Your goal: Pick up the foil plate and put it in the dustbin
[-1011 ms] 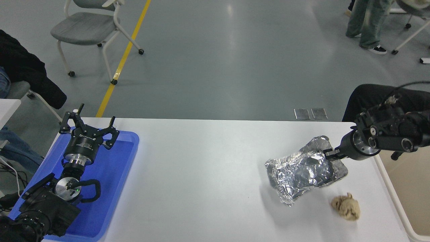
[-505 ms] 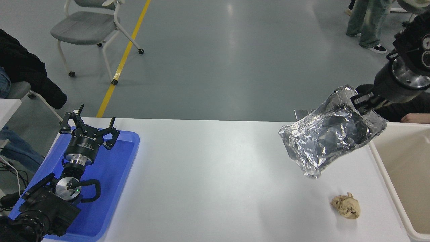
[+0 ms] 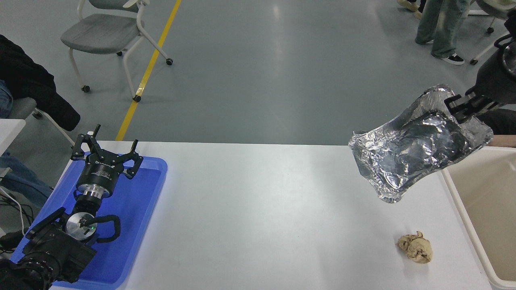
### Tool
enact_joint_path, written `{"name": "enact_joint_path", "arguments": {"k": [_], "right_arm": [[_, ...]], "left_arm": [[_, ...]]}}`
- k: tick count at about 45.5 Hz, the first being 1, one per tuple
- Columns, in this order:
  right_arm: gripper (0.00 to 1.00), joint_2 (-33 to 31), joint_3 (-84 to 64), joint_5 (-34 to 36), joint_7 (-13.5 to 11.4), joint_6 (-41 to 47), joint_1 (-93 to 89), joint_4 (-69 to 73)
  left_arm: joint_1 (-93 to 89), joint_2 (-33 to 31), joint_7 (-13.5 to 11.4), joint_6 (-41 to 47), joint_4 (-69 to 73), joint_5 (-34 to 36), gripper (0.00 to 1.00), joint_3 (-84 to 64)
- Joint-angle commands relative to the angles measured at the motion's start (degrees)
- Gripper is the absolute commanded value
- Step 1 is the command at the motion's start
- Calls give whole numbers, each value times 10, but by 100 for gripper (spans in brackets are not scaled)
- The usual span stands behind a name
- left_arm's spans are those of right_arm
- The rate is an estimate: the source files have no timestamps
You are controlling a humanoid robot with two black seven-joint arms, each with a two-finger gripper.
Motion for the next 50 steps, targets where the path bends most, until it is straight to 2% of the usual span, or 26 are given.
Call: {"name": "enact_joint_path", "arguments": {"k": [1,4,8,18,24,31,41,50], "right_arm": [[0,-55,-2,-57,1,1,-50,-81],[0,-75,0,-75,4,1,-82,-128],[0,-94,5,-94,24,-1,-132,-192],[0,-140,73,-96,58,-10,-312,-398],[0,-141,132,-95,66,-62,-446,-510],[0,-136,205,-86,65,-156,-608,-604],[0,-113,326,-42,51,-229,-768,-667],[0,-81,347,34,18,-295,-856,-685]], "left_arm": [[0,1,0,0,0,0,100,-1],[0,1,0,0,2,0,100,-1],[0,1,0,0,2,0,100,-1],[0,1,0,0,0,0,100,-1],[0,1,-1,0,2,0,100,-1],[0,1,0,0,0,0,100,0],[-1,1,0,0,0,0,100,-1],[0,1,0,0,0,0,100,0]]}}
